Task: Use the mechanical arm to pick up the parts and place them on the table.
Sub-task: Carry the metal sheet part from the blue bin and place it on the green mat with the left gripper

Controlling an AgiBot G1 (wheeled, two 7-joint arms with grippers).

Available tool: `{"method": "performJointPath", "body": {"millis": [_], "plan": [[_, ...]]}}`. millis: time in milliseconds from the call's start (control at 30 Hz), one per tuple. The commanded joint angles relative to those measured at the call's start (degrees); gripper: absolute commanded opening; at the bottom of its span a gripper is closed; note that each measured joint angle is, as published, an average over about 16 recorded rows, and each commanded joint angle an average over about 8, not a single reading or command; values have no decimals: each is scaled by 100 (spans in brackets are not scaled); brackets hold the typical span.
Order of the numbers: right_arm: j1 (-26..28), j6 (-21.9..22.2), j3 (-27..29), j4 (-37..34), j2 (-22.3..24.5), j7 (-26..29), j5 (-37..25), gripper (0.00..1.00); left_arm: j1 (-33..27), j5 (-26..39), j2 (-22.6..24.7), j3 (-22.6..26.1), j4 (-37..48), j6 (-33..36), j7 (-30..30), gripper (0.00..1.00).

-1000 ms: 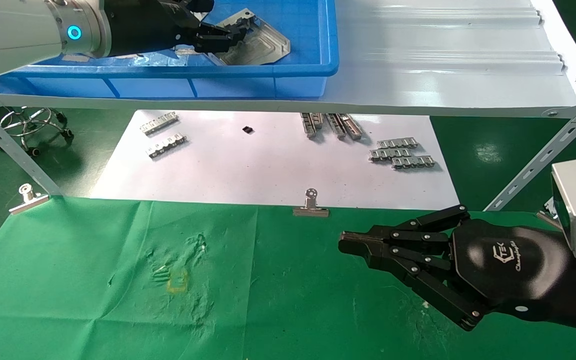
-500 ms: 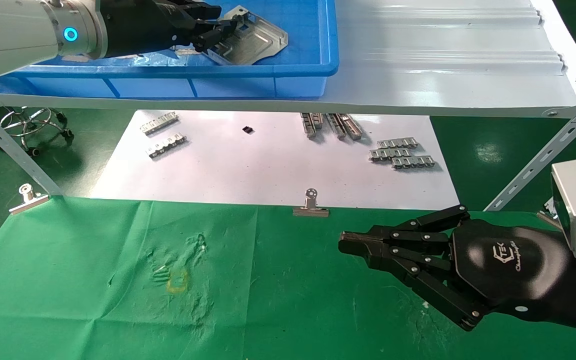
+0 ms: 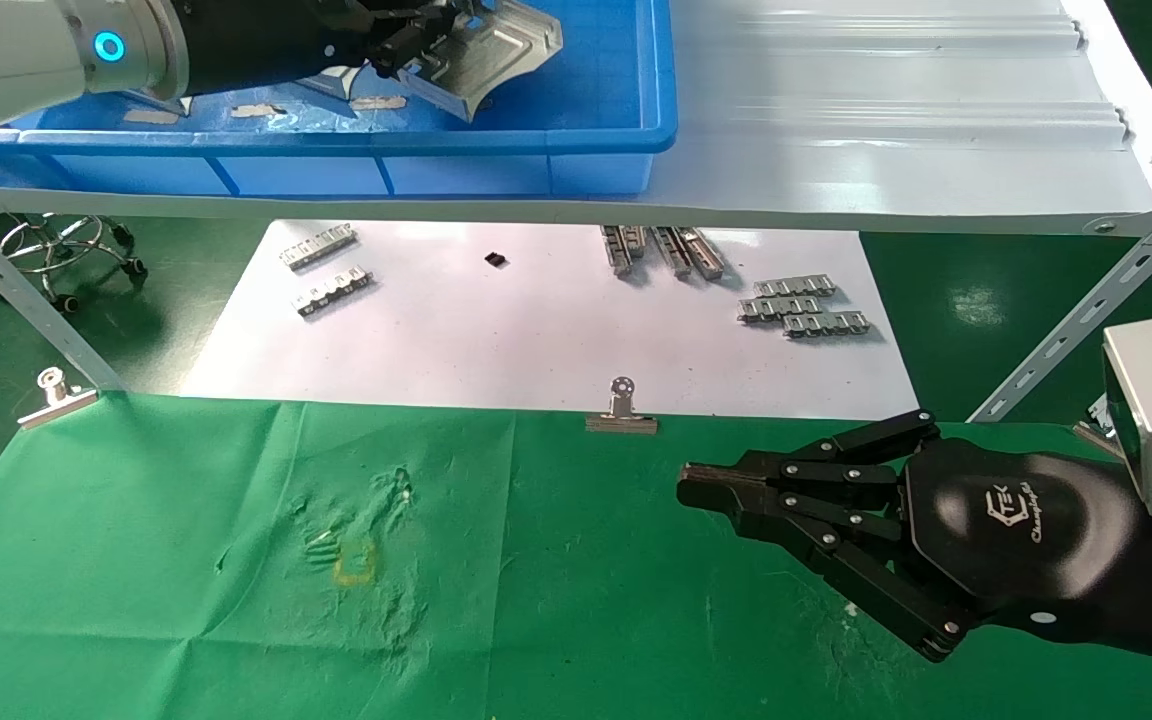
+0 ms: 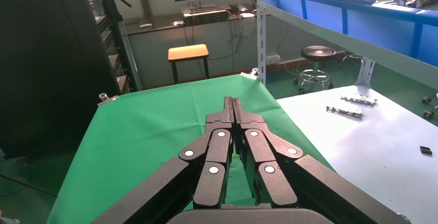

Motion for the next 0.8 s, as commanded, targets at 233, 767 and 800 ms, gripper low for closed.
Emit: {"method": "performJointPath", "body": {"millis": [233, 767, 800], "plan": [[0, 0, 0, 0, 0, 0, 0, 0, -131, -178, -386, -116, -192, 904, 268, 0], [0, 0, 0, 0, 0, 0, 0, 0, 210, -543, -1792, -126, -1129, 3791, 1885, 0], [0, 0, 0, 0, 0, 0, 0, 0, 298, -605, -1898, -88, -1309, 3810, 1989, 0]]}}
